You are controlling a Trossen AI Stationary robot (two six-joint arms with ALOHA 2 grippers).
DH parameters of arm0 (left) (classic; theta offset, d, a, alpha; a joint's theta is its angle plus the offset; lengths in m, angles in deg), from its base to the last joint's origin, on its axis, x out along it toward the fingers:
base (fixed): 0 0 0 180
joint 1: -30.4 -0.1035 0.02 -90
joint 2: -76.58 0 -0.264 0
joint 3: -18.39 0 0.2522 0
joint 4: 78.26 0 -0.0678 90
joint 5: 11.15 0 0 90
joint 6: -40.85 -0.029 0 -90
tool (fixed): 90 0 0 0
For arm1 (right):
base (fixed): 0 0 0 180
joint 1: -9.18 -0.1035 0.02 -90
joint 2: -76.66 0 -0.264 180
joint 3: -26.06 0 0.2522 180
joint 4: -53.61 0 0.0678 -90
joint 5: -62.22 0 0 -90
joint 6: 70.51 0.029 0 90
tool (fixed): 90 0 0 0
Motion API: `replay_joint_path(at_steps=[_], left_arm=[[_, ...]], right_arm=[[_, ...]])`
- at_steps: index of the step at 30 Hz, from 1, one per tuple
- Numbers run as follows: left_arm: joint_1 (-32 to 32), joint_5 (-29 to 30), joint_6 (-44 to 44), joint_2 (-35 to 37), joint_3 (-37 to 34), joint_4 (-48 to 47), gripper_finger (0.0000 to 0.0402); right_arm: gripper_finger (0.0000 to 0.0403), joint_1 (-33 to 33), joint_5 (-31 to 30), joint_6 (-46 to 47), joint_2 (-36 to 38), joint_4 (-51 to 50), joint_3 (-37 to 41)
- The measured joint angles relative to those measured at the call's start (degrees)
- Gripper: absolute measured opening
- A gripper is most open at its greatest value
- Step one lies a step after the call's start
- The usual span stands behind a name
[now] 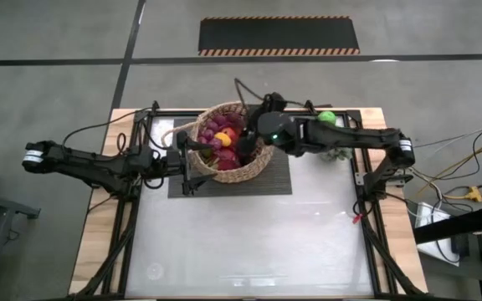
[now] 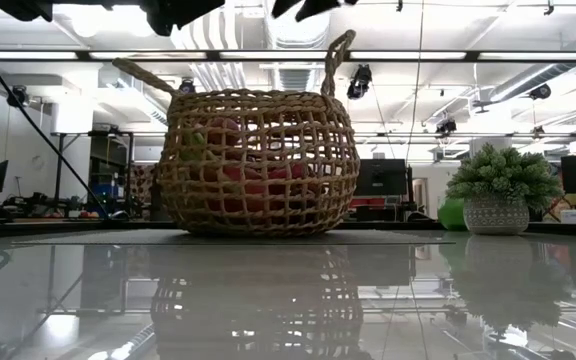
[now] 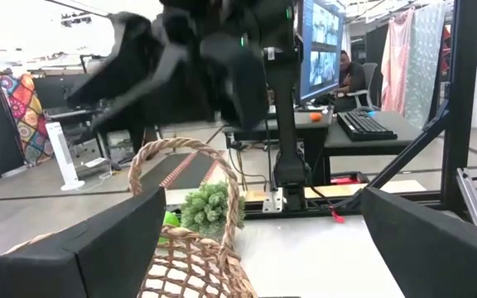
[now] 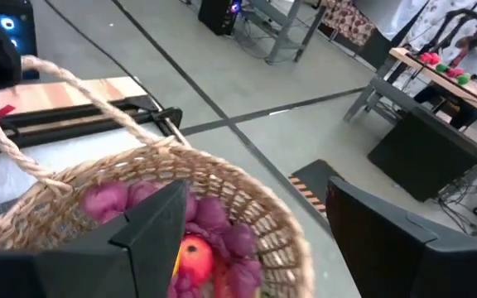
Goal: Build produce basket
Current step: Put the green apple into the basket
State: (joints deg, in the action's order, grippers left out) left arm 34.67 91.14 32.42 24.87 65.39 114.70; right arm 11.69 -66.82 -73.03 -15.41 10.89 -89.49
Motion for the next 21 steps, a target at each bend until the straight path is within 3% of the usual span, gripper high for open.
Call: replay_joint_path(at_steps=[5, 11, 19, 21], left_arm=[[-0.01, 0.0, -0.01, 0.01, 0.0, 0.02, 0.0388], [-0.01, 0.02, -0.01, -0.01, 0.0, 0.02, 0.0388], [-0.01, 0.02, -0.01, -0.01, 0.0, 0.02, 0.0388], [-0.01, 0.02, -0.01, -0.01, 0.0, 0.02, 0.0388]], right_arm=[[0.0271, 2.94, 0.04, -1.01, 1.55, -7.54, -6.62], [0.0278, 14.26, 0.69, 3.72, 1.42, -21.76, -14.29], [0.0302, 37.22, 18.15, 13.26, 1.25, -35.47, -11.29], [0.0311, 41.84, 19.78, 14.51, 1.21, -36.35, -8.44]])
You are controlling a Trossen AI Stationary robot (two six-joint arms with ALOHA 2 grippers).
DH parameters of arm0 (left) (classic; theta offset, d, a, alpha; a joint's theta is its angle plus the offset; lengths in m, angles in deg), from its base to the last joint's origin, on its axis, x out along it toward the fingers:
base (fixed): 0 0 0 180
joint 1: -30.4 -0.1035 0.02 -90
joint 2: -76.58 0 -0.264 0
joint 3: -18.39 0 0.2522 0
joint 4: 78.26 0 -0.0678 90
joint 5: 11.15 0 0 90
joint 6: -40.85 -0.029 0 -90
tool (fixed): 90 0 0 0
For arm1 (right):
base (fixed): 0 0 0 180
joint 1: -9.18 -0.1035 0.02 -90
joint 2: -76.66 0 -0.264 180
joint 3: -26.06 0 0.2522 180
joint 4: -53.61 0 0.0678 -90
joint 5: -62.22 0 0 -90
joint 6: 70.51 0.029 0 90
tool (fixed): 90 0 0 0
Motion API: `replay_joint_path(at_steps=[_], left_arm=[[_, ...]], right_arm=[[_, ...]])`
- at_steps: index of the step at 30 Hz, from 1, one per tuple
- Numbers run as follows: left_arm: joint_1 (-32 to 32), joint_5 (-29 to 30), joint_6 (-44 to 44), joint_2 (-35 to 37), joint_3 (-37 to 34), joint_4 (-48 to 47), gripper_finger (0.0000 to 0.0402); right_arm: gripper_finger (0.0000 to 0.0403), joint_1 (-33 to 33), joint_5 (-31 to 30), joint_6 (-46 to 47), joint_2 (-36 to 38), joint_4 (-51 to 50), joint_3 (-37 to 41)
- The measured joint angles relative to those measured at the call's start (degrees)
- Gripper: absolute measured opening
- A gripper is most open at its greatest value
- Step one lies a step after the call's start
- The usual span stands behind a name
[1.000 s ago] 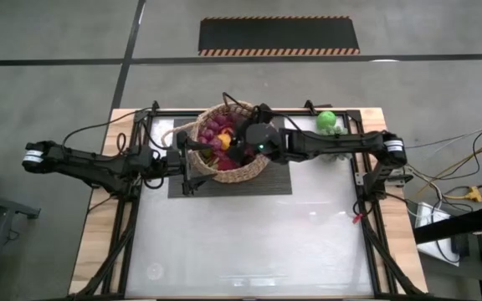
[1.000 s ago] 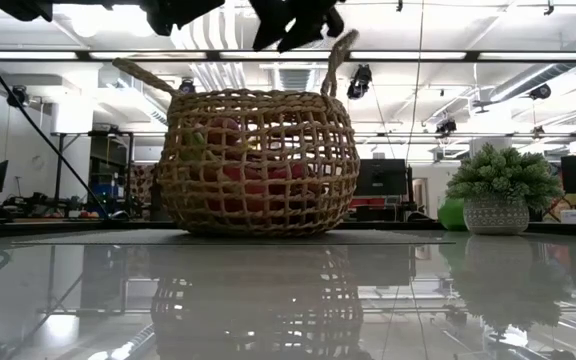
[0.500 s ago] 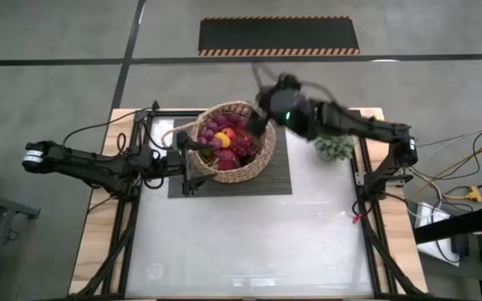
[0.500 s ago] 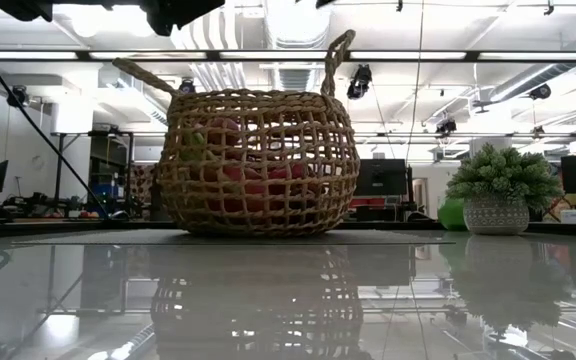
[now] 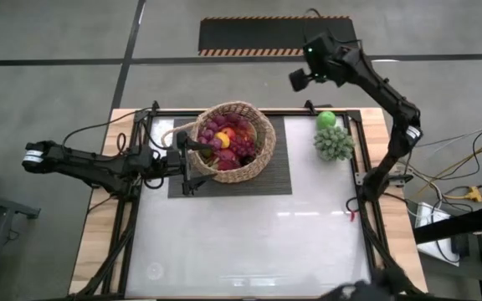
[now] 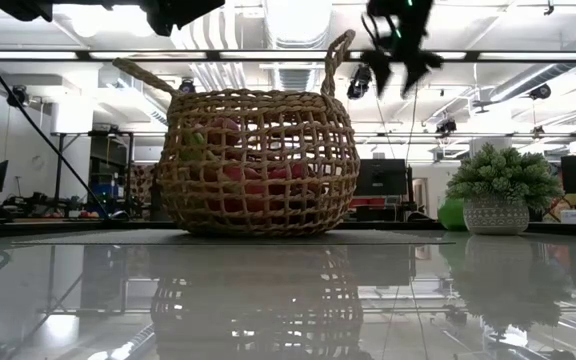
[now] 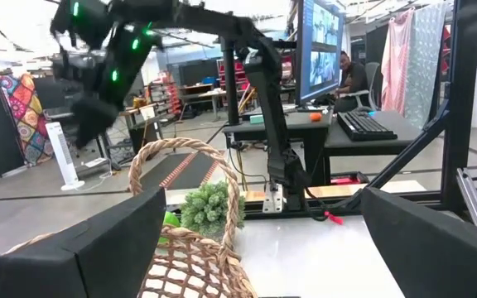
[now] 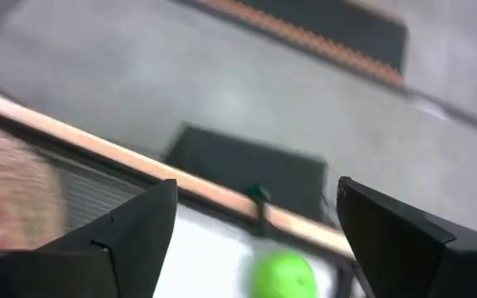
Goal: Build produce basket
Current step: Put the green apple into the basket
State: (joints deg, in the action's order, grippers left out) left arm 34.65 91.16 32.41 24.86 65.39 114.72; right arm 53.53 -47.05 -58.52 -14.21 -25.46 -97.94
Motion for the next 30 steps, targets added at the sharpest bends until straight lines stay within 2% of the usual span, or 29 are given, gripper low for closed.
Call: replay_joint_path(at_steps=[6, 11, 17, 30], left_arm=[[0.0, 0.02, -0.71, 0.02, 0.0, 0.0, 0.0388], [0.0, 0.04, -0.98, 0.02, 0.0, 0.0, 0.0388], [0.0, 0.07, -1.01, 0.0, 0.0, -0.01, 0.0388], [0.0, 0.09, -1.42, 0.0, 0.0, 0.04, 0.0388]], right_arm=[[0.0335, 8.5, 0.43, 1.01, -0.06, -2.01, 9.32], [0.0345, 11.76, 8.13, -0.15, -0.1, -1.95, 16.16], [0.0343, 13.47, 9.23, -0.45, -0.11, -1.25, 23.65], [0.0345, 13.71, 9.23, -0.51, -0.11, 8.92, 35.09]])
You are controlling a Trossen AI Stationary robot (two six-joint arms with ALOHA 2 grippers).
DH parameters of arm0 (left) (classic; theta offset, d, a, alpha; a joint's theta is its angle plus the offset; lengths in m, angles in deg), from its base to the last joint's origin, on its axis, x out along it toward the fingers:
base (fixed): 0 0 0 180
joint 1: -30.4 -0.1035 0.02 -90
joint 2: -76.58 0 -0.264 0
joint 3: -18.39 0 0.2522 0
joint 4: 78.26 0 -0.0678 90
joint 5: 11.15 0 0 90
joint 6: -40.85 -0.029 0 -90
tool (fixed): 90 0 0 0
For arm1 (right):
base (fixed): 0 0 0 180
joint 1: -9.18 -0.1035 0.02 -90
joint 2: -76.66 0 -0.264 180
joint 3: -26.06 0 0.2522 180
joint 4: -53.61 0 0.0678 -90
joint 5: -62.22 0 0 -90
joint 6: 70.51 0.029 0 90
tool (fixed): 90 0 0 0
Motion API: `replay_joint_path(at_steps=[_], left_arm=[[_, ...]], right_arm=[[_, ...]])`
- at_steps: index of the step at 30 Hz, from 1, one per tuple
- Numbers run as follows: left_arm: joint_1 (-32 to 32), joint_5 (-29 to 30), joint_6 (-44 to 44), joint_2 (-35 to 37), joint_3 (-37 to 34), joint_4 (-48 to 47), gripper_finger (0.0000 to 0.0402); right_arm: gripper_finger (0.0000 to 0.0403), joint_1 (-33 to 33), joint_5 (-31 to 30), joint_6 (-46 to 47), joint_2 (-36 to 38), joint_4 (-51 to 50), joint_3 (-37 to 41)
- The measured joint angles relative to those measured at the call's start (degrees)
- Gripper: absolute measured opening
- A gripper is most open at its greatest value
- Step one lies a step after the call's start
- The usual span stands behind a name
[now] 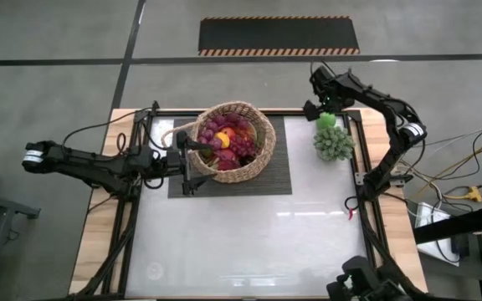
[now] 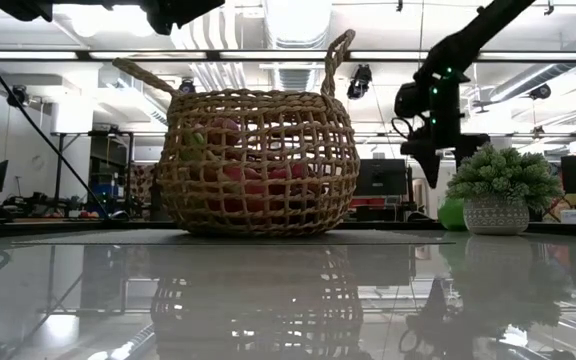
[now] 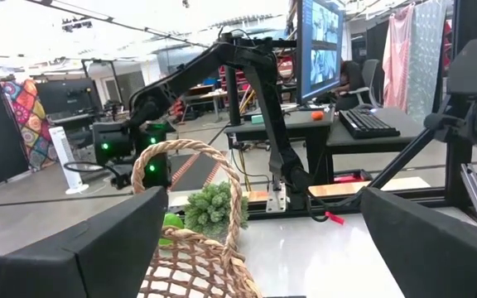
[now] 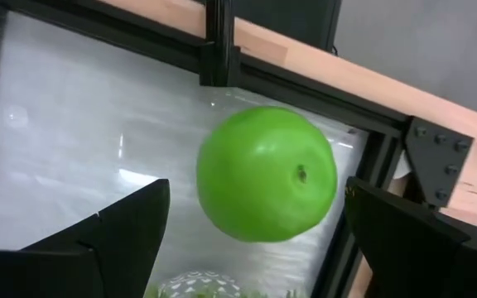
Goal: Build produce basket
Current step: Put the green apple into the basket
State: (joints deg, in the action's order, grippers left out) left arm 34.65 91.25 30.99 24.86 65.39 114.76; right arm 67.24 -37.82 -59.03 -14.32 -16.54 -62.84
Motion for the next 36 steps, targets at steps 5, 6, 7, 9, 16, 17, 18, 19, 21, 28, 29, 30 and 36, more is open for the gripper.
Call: replay_joint_path(at_steps=[5, 6, 7, 9, 16, 17, 18, 19, 21, 28, 29, 30, 36], left_arm=[[0.0, 0.01, 0.0, 0.01, 0.0, 0.02, 0.0388], [0.0, 0.0, 0.0, 0.0, 0.0, 0.02, 0.0388], [0.0, 0.01, 0.0, 0.0, 0.0, 0.04, 0.0388], [0.0, 0.0, 0.0, 0.0, 0.0, 0.12, 0.0388], [0.0, 0.02, 0.0, 0.0, 0.0, 0.15, 0.0388], [0.0, 0.01, 0.0, 0.01, 0.0, 0.15, 0.0388], [0.0, 0.02, 0.0, 0.0, 0.0, 0.13, 0.0388], [0.0, 0.02, 0.0, 0.01, 0.0, 0.15, 0.0388], [0.0, 0.02, 0.0, 0.0, 0.0, 0.15, 0.0388], [0.0, 0.02, 0.0, 0.01, 0.0, 0.15, 0.0388], [0.0, 0.02, -0.02, 0.0, 0.0, 0.15, 0.0388], [0.0, 0.02, -0.03, 0.01, 0.0, 0.15, 0.0388], [0.0, 0.02, -0.07, 0.02, 0.0, 0.15, 0.0388]], right_arm=[[0.0345, 0.0, 0.0, -0.07, 0.0, 1.92, 2.48], [0.0345, 0.0, -0.02, -0.07, 0.0, 2.21, 2.85], [0.0345, 0.0, 0.0, -0.07, 0.0, 2.59, 3.29], [0.0345, 0.0, 0.0, -0.07, 0.0, 3.0, 4.13], [0.0345, 0.0, -0.09, -0.11, 0.0, 5.04, 7.46], [0.0345, 0.0, -0.02, -0.11, 0.0, 5.86, 8.14], [0.0345, -0.02, -0.05, -0.15, 0.0, 6.52, 8.86], [0.0345, -0.02, 0.01, -0.13, 0.0, 7.37, 9.58], [0.0342, -0.02, 0.01, -0.4, -0.02, 9.11, 10.89], [0.0322, -0.04, 0.02, -2.32, -0.02, 11.87, 13.1], [0.0319, -0.04, 0.0, -2.36, -0.02, 12.0, 13.1], [0.0317, -0.04, 0.0, -2.38, -0.02, 11.96, 13.06], [0.033, -0.04, 0.04, -2.49, -0.02, 11.1, 10.85]])
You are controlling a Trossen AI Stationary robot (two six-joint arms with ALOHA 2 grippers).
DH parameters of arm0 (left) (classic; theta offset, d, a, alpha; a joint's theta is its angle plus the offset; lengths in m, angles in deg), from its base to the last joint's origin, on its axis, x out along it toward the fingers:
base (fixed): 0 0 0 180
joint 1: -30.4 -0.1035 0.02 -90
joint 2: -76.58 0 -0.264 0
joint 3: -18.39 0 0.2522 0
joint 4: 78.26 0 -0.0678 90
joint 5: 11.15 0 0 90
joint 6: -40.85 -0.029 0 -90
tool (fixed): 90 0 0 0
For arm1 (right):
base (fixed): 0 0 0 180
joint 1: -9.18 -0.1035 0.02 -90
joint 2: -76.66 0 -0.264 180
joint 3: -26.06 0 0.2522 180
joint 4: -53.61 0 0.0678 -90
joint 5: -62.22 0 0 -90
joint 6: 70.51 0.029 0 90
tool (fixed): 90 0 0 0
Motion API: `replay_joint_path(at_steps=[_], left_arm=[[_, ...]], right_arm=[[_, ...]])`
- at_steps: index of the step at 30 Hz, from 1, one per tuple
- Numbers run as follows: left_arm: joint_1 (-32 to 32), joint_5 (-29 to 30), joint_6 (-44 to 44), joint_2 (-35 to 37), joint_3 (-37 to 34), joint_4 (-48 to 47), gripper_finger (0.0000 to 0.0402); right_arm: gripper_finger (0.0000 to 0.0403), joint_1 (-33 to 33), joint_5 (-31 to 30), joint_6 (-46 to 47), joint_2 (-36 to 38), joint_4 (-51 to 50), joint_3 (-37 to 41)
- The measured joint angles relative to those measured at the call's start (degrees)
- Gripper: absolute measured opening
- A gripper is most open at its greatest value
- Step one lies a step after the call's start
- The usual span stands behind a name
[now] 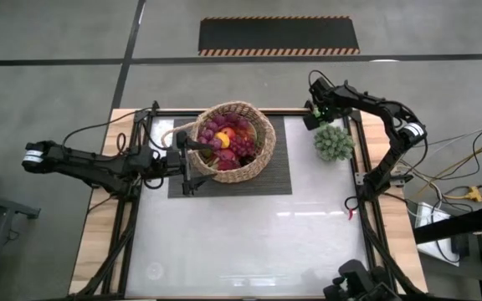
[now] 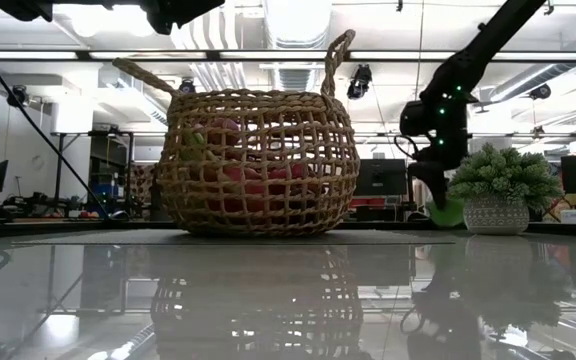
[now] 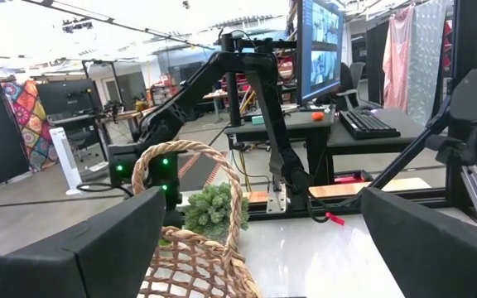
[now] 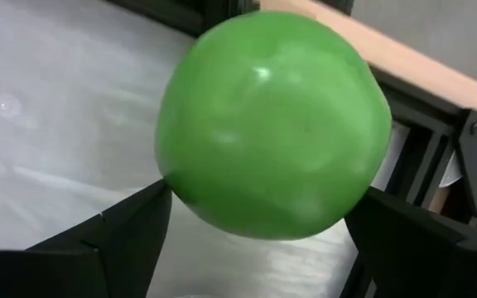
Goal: Build produce basket
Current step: Put the green apple into the basket
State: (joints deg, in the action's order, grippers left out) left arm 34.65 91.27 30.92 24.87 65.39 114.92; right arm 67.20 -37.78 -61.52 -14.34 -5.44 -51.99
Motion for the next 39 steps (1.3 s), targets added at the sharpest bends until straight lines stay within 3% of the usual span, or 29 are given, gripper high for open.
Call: replay_joint_path(at_steps=[7, 16, 28, 39], left_arm=[[0.0, 0.0, 0.0, 0.0, 0.0, 0.0, 0.0388], [0.0, 0.0, 0.0, -0.02, 0.0, 0.0, 0.0388], [0.0, 0.02, 0.0, -0.02, 0.0, 0.0, 0.0388], [0.0, 0.01, 0.0, -0.01, 0.0, 0.0, 0.0388]], right_arm=[[0.0365, -0.07, 3.36, 0.74, 0.01, -3.33, -3.61], [0.0368, 0.0, 3.07, 1.03, 0.02, -3.67, -4.94], [0.0368, -0.02, 2.56, 1.82, -1.07, 0.9, -1.16], [0.0328, -0.02, 2.88, 1.49, -0.64, 1.04, -0.99]])
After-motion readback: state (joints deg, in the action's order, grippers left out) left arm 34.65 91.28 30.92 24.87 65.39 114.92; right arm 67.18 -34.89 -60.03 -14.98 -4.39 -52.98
